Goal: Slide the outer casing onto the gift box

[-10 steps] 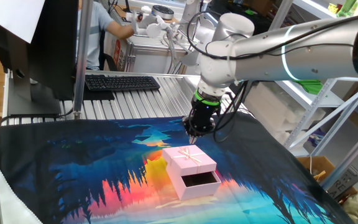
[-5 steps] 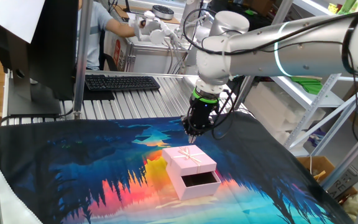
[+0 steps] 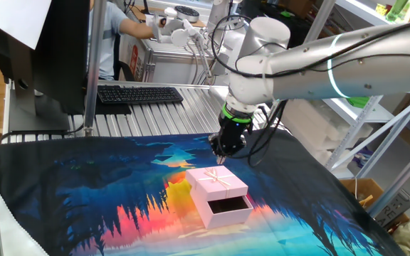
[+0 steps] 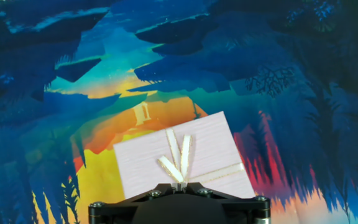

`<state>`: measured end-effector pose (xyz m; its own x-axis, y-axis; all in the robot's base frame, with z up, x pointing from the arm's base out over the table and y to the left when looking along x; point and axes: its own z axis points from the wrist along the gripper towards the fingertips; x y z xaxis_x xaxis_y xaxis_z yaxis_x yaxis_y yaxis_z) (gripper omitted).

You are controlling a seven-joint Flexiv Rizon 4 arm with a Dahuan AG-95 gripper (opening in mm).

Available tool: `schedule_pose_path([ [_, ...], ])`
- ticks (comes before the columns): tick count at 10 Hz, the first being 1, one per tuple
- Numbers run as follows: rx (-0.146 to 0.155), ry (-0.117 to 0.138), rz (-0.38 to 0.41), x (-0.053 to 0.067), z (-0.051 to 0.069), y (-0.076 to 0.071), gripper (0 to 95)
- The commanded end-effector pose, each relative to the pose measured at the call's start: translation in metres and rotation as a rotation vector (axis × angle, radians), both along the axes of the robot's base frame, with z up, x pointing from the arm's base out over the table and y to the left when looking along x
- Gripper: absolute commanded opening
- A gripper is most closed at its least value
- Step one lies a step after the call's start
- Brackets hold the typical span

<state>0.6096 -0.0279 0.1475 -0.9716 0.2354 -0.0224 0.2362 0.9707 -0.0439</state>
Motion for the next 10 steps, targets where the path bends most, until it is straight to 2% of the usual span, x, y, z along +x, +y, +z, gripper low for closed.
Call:
schedule_pose_path([
  [1, 0.007, 0.017, 0.01, 0.016, 0.002, -0.004, 0.0],
  [3, 0.009, 0.022, 0.008, 0.035, 0.003, -0.01, 0.0],
  [4, 0.01, 0.024, 0.003, 0.049, 0.002, -0.017, 0.0],
  [5, 0.009, 0.026, 0.001, 0.054, 0.001, -0.019, 0.0],
  [7, 0.017, 0.031, -0.002, 0.068, -0.01, -0.026, 0.0],
  [10, 0.017, 0.02, -0.001, 0.08, -0.029, -0.021, 0.0],
])
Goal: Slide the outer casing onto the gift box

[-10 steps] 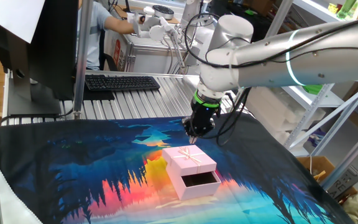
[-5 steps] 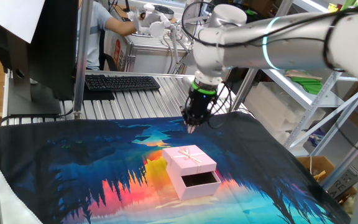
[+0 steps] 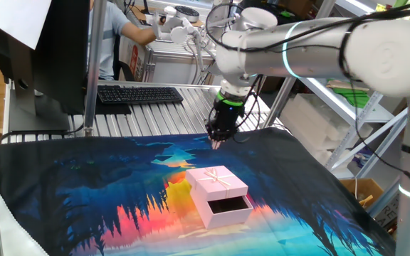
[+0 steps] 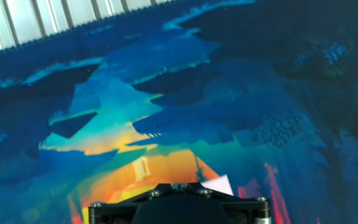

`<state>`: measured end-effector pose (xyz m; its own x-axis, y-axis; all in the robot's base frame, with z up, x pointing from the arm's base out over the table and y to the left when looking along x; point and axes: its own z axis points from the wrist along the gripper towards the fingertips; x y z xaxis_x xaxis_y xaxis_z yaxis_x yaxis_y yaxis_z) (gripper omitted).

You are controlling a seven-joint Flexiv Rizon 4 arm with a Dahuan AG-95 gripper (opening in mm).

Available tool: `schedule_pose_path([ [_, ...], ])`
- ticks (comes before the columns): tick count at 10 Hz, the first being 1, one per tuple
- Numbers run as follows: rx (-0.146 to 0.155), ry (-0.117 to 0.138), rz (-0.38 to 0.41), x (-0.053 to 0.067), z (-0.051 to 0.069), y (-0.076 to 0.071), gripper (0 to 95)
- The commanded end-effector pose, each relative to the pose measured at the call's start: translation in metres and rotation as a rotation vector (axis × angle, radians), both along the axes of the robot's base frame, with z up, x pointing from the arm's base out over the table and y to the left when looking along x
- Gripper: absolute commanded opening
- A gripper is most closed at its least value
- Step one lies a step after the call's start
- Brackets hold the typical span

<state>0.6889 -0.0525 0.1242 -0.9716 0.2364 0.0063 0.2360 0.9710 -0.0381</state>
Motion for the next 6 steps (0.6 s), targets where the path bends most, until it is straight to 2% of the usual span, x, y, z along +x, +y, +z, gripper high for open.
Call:
schedule_pose_path([
  [1, 0.002, -0.011, -0.005, 0.005, -0.011, 0.006, 0.0],
  [4, 0.002, -0.012, -0.018, 0.015, -0.027, 0.013, 0.0],
  [6, 0.003, -0.008, -0.023, 0.023, -0.033, 0.015, 0.0],
])
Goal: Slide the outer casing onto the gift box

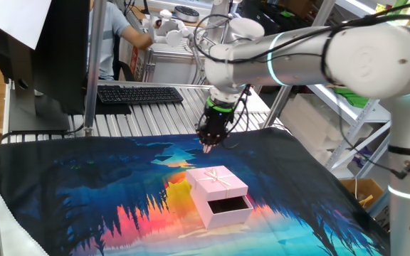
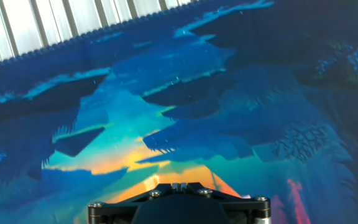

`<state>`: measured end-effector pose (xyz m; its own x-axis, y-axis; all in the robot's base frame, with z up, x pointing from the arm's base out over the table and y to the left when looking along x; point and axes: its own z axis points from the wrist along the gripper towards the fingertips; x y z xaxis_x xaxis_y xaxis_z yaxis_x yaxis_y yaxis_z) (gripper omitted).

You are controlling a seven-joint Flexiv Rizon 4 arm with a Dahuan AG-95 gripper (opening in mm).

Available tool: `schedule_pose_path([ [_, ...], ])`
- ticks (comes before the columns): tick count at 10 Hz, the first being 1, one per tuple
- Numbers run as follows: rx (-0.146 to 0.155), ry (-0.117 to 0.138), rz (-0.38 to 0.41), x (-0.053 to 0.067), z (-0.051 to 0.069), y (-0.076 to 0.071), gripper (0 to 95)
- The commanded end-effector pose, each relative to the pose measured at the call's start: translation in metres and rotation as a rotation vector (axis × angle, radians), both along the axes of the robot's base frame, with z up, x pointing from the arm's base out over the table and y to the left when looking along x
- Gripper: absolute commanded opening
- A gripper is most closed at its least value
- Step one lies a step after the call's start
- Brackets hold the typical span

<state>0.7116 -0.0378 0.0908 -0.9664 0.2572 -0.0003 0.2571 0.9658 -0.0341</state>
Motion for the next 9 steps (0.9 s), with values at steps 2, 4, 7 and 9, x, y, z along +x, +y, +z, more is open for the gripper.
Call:
schedule_pose_path([
  [2, 0.001, 0.009, -0.006, 0.01, -0.004, 0.0, 0.0],
  [4, 0.0, 0.018, -0.014, 0.017, -0.01, 0.001, 0.0],
  [7, -0.006, 0.047, -0.016, 0.018, -0.018, 0.001, 0.0],
  [9, -0.009, 0.06, -0.014, 0.016, -0.024, -0.003, 0.0],
])
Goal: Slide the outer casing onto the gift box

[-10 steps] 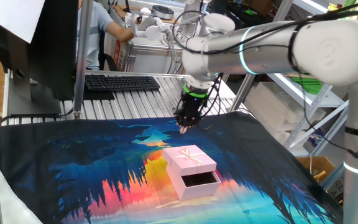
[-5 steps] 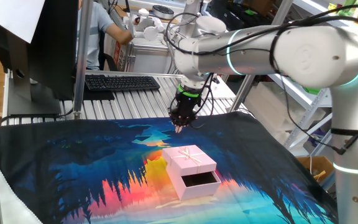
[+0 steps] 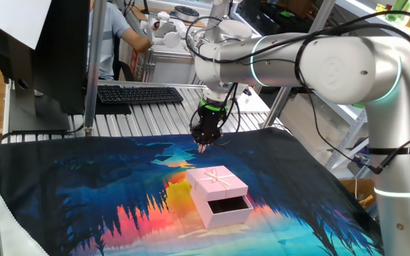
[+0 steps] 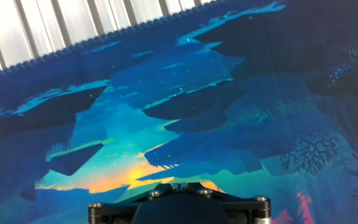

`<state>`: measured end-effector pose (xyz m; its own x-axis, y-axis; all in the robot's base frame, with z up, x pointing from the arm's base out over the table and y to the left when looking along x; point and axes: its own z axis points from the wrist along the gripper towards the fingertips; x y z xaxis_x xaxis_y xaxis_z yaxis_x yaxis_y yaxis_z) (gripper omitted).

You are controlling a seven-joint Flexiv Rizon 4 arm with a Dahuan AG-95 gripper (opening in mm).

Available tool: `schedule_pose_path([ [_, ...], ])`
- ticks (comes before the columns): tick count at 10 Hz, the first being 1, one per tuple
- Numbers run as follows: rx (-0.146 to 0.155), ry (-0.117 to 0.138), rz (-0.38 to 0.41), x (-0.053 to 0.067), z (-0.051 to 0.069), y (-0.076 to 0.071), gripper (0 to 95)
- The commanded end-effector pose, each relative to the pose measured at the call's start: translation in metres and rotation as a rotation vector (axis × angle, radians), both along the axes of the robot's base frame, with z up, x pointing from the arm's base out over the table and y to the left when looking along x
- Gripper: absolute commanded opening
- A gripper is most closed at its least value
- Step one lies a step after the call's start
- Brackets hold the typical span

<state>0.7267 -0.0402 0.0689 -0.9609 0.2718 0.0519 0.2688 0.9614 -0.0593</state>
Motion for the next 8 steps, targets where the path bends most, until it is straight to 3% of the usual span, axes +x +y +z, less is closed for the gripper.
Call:
schedule_pose_path([
  [1, 0.003, 0.003, 0.005, -0.002, -0.007, -0.002, 0.0],
  [6, -0.005, 0.02, -0.003, -0.021, -0.022, 0.002, 0.0],
  [8, -0.004, 0.018, -0.003, -0.023, -0.024, 0.003, 0.0],
])
